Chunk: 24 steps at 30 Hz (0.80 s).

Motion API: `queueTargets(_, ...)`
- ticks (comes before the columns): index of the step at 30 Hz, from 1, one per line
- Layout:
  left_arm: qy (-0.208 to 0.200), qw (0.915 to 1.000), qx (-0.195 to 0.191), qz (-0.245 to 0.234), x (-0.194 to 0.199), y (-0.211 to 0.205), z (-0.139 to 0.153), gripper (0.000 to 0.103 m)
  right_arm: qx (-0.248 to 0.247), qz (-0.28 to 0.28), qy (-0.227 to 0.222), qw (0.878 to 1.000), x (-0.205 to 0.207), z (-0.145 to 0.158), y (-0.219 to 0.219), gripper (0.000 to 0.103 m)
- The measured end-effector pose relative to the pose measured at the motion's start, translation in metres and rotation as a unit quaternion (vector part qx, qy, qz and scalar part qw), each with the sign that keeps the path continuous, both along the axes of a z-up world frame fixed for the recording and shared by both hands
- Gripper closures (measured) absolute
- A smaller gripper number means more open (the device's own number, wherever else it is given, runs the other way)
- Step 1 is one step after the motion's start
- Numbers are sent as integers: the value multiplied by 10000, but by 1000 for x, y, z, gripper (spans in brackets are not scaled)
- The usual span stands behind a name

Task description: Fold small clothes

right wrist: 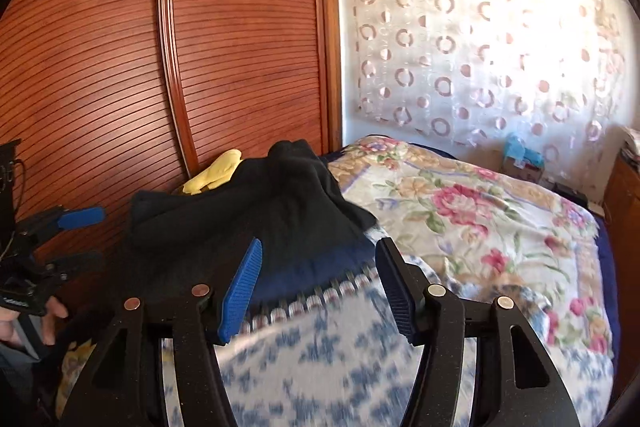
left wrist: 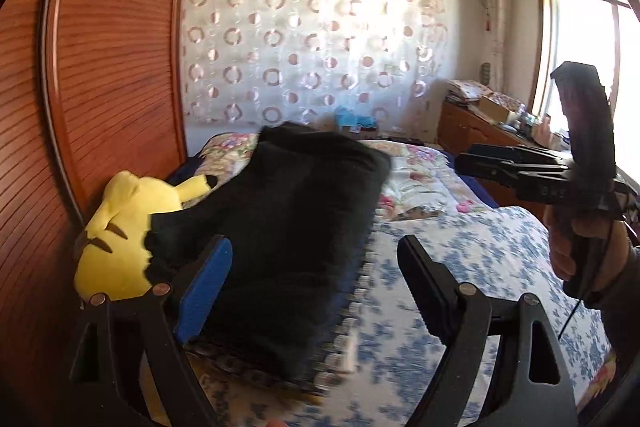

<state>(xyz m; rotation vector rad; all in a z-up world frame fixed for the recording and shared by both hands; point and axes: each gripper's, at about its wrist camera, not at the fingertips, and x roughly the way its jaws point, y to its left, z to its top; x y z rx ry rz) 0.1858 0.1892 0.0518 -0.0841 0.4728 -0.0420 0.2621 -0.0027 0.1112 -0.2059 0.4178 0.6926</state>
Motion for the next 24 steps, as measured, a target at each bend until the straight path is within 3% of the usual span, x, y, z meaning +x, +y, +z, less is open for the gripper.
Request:
queueTargets(8, -64, 9992, 92, -379, -28, -69, 12, 18, 205, -428, -159, 9987, -92, 8, -62, 37)
queueTargets(15, -154, 9981, 89, -586, -55, -116, 20, 18, 326, -1151, -383, 9921, -175, 8, -98, 24)
queueTargets(24, -262, 9991, 156, -296, -84, -136, 24, 18, 601, -1918, -604, 9777, -269, 3, -123, 24)
